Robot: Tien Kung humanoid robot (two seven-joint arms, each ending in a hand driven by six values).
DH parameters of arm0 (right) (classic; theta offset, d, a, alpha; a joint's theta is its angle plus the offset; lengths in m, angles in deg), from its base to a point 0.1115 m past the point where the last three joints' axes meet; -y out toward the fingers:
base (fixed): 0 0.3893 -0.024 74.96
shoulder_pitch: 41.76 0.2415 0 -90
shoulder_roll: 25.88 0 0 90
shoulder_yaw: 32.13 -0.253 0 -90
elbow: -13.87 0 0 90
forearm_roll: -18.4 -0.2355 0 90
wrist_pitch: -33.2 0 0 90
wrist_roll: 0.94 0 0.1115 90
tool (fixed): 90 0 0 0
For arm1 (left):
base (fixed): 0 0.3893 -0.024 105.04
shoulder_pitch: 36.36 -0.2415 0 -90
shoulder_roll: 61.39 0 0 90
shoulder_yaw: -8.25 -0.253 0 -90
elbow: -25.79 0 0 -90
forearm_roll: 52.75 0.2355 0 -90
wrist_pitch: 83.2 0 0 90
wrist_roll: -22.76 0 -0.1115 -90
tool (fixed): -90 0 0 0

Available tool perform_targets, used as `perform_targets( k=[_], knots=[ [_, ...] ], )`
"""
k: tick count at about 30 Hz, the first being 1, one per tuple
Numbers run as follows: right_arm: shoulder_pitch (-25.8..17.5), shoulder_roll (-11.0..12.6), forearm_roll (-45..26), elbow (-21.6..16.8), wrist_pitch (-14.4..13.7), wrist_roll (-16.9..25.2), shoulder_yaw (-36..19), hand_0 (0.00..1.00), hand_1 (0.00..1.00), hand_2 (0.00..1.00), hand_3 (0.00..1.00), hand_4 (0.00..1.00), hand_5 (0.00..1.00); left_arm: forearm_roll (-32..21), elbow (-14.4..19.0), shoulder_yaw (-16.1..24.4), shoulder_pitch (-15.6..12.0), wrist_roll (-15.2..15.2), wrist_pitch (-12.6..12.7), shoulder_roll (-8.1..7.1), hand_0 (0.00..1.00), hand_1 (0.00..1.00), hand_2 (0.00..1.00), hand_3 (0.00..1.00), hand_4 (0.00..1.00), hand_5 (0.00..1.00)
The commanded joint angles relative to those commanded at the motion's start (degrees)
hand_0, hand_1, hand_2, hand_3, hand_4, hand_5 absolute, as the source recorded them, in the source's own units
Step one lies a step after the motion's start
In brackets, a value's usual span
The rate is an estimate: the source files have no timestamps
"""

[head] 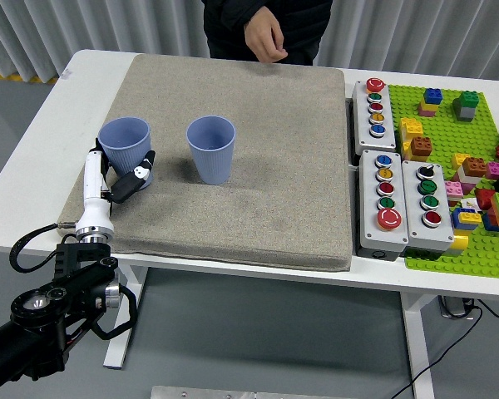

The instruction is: Pick cup pour cup place

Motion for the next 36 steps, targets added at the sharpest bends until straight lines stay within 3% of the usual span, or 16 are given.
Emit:
perform_targets(
  k=[36],
  knots=[
    [0.1, 0.0, -0.1, 0.0, 0.0, 0.0, 0.2, 0.694, 0.677, 0.608, 0.593, 0.002, 0.113, 4.4, 1.6, 1.2, -2.4, 1.8, 0.0, -0.48, 0.753, 0.768, 0.815, 0.892, 0.816, 0.321]
  ],
)
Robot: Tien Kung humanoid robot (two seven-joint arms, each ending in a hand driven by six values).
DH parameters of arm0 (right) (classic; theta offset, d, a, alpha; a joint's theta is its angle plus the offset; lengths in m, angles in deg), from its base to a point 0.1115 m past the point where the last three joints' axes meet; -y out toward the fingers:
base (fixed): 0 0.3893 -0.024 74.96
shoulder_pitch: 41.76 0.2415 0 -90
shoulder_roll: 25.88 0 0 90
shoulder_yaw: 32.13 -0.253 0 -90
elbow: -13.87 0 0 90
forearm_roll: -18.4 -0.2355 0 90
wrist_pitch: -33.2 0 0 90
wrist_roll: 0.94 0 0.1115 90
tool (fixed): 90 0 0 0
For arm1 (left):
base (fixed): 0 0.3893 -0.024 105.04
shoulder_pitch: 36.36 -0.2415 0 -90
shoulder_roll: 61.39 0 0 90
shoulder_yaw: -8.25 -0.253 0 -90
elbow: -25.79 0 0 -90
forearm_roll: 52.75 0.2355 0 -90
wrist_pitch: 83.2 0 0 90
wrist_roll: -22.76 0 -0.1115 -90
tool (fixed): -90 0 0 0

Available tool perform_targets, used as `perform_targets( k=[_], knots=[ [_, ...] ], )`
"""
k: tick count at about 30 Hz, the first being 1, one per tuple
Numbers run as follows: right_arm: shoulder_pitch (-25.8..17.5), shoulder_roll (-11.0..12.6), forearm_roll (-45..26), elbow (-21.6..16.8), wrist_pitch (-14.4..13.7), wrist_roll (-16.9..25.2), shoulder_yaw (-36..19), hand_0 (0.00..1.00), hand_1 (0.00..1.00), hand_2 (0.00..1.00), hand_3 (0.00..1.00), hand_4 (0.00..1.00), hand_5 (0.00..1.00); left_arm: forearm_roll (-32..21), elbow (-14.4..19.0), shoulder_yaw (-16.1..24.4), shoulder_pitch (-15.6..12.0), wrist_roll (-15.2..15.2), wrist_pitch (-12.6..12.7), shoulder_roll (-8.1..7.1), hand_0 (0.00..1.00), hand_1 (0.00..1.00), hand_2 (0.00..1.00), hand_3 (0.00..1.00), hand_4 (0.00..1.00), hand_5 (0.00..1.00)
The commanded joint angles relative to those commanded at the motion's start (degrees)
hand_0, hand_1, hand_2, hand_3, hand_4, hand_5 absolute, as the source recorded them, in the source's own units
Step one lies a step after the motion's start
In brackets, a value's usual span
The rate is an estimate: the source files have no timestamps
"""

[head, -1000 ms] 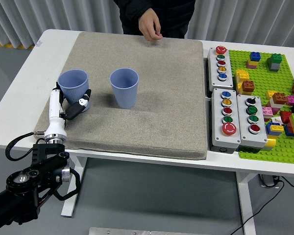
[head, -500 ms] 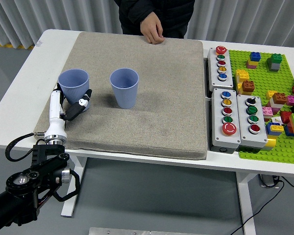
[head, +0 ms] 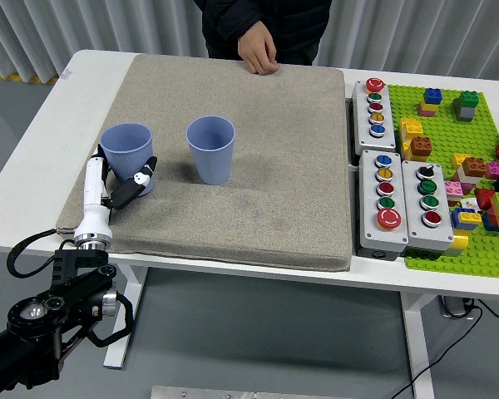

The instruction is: Pick cup pour cup place

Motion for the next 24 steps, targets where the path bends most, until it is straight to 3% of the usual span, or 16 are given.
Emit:
perform_targets(
  k=[24],
  knots=[
    [-0.3, -0.1, 0.4, 0.0, 0.0, 0.0, -0.1, 0.693, 0.673, 0.605, 0.591, 0.002, 0.110, 1.1, 1.8, 0.3, -2.4, 0.3, 0.0, -0.86, 0.778, 0.790, 0.848, 0.906, 0.857, 0.364]
  ],
)
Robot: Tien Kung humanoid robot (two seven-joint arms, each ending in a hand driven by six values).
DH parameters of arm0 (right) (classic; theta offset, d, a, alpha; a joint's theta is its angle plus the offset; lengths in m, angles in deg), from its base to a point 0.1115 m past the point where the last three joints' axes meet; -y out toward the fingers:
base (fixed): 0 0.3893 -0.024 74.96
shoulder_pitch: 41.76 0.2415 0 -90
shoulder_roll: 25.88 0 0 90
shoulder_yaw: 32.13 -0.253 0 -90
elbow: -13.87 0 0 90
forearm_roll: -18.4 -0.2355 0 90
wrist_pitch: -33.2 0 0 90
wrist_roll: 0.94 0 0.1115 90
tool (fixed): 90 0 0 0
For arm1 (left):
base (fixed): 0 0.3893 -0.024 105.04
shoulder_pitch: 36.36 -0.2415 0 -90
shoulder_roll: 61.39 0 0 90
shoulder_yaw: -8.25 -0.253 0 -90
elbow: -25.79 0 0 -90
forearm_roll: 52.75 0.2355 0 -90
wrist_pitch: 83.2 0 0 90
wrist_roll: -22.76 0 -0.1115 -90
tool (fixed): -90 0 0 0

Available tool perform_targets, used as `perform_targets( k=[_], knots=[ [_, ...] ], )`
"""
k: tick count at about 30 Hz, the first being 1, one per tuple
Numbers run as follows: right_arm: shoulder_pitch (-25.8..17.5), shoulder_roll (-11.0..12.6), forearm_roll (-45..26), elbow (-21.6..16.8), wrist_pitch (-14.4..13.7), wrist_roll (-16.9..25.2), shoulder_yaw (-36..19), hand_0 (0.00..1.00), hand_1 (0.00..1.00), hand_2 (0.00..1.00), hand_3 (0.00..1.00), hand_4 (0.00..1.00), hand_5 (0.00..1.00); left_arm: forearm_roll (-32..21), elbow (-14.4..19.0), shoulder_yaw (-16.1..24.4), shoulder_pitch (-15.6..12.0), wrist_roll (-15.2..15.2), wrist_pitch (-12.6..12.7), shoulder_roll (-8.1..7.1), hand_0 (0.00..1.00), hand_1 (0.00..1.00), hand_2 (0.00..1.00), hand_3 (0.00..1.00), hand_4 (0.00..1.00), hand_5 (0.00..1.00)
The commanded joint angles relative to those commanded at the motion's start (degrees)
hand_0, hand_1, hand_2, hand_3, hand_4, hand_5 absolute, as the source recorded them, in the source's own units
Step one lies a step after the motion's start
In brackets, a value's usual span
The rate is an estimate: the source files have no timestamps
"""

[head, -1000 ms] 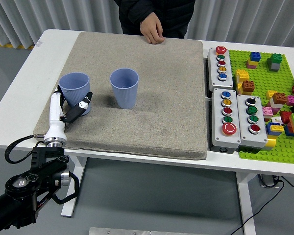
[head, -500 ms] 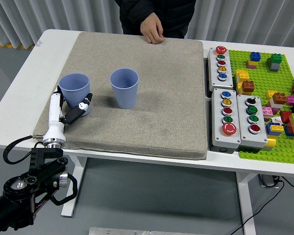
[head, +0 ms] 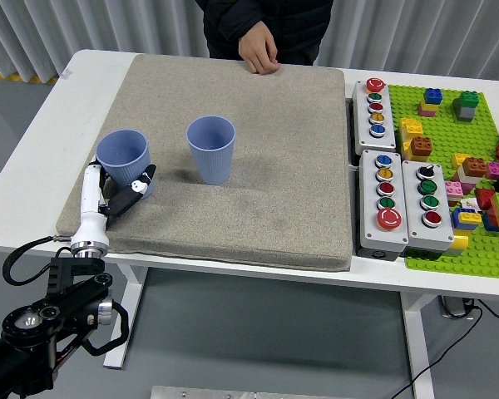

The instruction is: Pick cup pour cup place

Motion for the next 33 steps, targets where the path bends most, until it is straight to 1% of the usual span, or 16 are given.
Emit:
perform_targets(
  k=[7, 8, 19, 20, 25, 26, 31, 32, 33],
  knots=[
    [0.0, 0.0, 0.1, 0.0, 0.0, 0.0, -0.1, 0.693, 0.673, 0.605, 0.591, 0.002, 0.105, 0.8, 1.0, 0.1, -0.7, 0.2, 0.0, -0.31, 0.781, 0.794, 0.854, 0.901, 0.861, 0.370],
    [0.0, 0.0, 0.1, 0.0, 0.0, 0.0, -0.1, 0.693, 0.672, 0.605, 0.591, 0.002, 0.098, 0.9, 1.0, 0.1, -0.7, 0.3, 0.0, -0.34, 0.786, 0.799, 0.867, 0.889, 0.866, 0.377],
    [0.3, 0.1, -0.2, 0.0, 0.0, 0.0, 0.1, 0.693, 0.672, 0.604, 0.591, 0.002, 0.097, 2.0, 2.3, 0.3, -1.3, 0.7, 0.0, -0.88, 0.791, 0.808, 0.879, 0.890, 0.869, 0.380],
    [0.3, 0.1, -0.2, 0.0, 0.0, 0.0, 0.1, 0.693, 0.670, 0.603, 0.591, 0.002, 0.092, 2.1, 2.3, 0.4, -1.4, 0.8, 0.0, -0.91, 0.796, 0.821, 0.914, 0.984, 0.868, 0.381],
    [0.2, 0.1, -0.1, 0.0, -0.1, 0.0, 0.0, 0.693, 0.670, 0.603, 0.591, 0.002, 0.092, 4.6, 4.0, 1.0, -2.2, 2.4, 0.0, -1.72, 0.796, 0.821, 0.914, 0.984, 0.868, 0.381],
    [0.2, 0.1, -0.1, 0.0, -0.1, 0.1, 0.0, 0.693, 0.670, 0.603, 0.591, 0.002, 0.091, 5.3, 4.3, 1.2, -2.4, 2.8, -0.1, -1.89, 0.824, 0.847, 0.951, 0.998, 0.872, 0.377],
    [0.2, 0.2, 0.0, 0.0, -0.1, 0.1, -0.2, 0.693, 0.670, 0.603, 0.591, 0.002, 0.091, 7.3, 5.4, 1.9, -3.1, 3.9, -0.1, -2.43, 0.824, 0.847, 0.951, 0.998, 0.872, 0.377],
    [0.2, 0.2, 0.0, 0.0, -0.1, 0.1, -0.2, 0.693, 0.670, 0.604, 0.591, 0.002, 0.089, 7.8, 5.8, 2.1, -3.3, 4.1, -0.2, -2.59, 0.868, 0.869, 0.989, 0.998, 0.911, 0.404],
    [0.2, 0.2, 0.0, 0.0, -0.1, 0.1, -0.2, 0.693, 0.670, 0.604, 0.591, 0.002, 0.089, 8.1, 6.1, 2.3, -3.5, 4.4, -0.2, -2.73, 0.868, 0.869, 0.989, 0.998, 0.911, 0.404]
  ],
)
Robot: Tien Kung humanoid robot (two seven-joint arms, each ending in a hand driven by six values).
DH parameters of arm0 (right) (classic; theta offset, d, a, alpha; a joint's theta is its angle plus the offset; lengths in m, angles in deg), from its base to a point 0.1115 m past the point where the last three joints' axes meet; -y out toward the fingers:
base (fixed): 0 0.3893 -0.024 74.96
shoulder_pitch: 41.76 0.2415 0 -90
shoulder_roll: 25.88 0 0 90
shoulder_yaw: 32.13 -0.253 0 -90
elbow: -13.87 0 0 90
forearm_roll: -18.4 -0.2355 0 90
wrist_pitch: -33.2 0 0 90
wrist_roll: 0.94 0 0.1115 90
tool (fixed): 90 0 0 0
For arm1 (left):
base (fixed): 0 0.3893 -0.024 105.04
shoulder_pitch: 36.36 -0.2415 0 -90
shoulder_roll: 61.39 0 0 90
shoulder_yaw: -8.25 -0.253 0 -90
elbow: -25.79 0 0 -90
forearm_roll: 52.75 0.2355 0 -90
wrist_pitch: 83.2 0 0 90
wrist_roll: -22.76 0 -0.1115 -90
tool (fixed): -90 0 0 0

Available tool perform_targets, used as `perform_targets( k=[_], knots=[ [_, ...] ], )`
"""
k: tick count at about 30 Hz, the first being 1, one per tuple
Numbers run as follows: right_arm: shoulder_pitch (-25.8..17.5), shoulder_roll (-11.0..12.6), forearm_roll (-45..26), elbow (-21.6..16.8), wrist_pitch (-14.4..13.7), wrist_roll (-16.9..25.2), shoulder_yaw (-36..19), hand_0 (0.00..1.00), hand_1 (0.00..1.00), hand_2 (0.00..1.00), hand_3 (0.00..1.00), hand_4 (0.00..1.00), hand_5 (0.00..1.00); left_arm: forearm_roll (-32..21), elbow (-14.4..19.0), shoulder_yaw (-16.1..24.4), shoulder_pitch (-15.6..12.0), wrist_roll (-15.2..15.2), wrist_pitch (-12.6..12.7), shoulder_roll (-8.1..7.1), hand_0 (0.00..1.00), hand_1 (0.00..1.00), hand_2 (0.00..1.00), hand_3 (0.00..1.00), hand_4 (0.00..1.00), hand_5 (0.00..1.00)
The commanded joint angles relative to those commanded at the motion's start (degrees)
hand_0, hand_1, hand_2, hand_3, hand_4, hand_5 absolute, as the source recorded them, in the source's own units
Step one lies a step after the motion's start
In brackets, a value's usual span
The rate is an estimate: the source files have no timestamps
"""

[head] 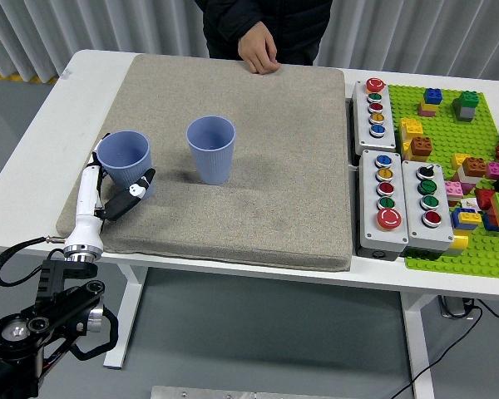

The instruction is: Pick cup pour cup place

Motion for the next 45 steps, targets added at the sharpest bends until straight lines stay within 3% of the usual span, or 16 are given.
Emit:
perform_targets(
  k=[11, 22, 23, 31, 35, 40, 41, 45],
  knots=[
    [0.0, 0.0, 0.0, 0.0, 0.0, 0.0, 0.1, 0.693, 0.670, 0.603, 0.590, 0.002, 0.085, 1.7, 2.4, 1.5, -1.7, 0.7, 0.1, -1.24, 0.873, 0.877, 0.998, 0.998, 0.911, 0.405],
    [-0.7, 0.0, 0.8, 0.0, 0.1, -0.1, -0.3, 0.693, 0.670, 0.603, 0.589, 0.002, 0.086, 2.9, 7.1, 3.2, -5.5, 1.0, 0.2, -3.97, 0.866, 0.879, 0.998, 0.998, 0.917, 0.405],
    [-0.8, 0.0, 1.0, 0.0, 0.2, -0.1, -0.5, 0.693, 0.669, 0.603, 0.589, 0.002, 0.087, 3.2, 8.0, 3.4, -6.1, 1.1, 0.2, -4.47, 0.870, 0.880, 0.998, 0.998, 0.952, 0.440],
    [-0.9, 0.1, 1.5, 0.0, 0.2, -0.1, -0.9, 0.693, 0.669, 0.603, 0.589, 0.002, 0.087, 6.0, 16.3, 5.1, -10.6, 2.1, 0.2, -7.68, 0.873, 0.880, 0.998, 0.998, 0.960, 0.447],
    [-0.9, 0.2, 1.8, 0.0, 0.2, -0.1, -1.2, 0.693, 0.669, 0.602, 0.588, 0.002, 0.088, 6.7, 20.2, 6.3, -11.4, 2.5, 0.2, -8.64, 0.871, 0.880, 0.998, 0.998, 0.962, 0.461],
    [-0.9, 0.2, 1.7, 0.0, 0.1, 0.0, -1.4, 0.693, 0.669, 0.602, 0.588, 0.002, 0.088, 8.1, 23.7, 8.2, -7.9, 3.7, 0.2, -11.05, 0.871, 0.880, 0.998, 0.998, 0.962, 0.461],
    [-0.8, 0.2, 1.6, 0.0, 0.1, 0.0, -1.2, 0.693, 0.669, 0.601, 0.589, 0.002, 0.086, 7.5, 23.8, 9.1, -5.8, 3.9, 0.2, -12.01, 0.868, 0.873, 0.998, 0.998, 0.961, 0.463],
    [-0.7, 0.3, 1.1, 0.0, 0.1, -0.1, -0.8, 0.693, 0.669, 0.601, 0.589, 0.002, 0.086, 6.4, 22.8, 12.3, 0.0, 4.2, 0.2, -13.13, 0.868, 0.873, 0.998, 0.998, 0.961, 0.463]
  ],
)
